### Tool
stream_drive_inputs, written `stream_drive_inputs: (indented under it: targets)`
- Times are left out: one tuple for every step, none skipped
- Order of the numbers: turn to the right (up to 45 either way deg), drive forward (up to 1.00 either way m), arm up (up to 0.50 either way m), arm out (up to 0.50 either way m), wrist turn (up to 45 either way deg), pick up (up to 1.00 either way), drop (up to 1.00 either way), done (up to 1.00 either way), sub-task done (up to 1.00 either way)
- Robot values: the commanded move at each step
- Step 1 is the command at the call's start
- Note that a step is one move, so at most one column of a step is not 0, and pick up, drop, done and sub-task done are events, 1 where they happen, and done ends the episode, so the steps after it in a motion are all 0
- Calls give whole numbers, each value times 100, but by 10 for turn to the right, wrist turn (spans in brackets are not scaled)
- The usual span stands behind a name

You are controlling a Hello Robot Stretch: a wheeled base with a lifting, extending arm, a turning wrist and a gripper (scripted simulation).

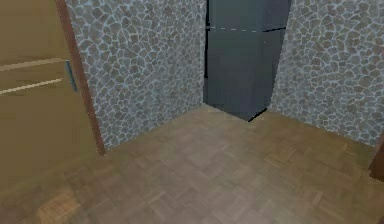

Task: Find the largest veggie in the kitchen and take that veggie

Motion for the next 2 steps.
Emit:
stream_drive_inputs:
  targets:
    - [0,30,0,0,0,0,0,0,0]
    - [420,0,0,0,0,0,0,0,0]
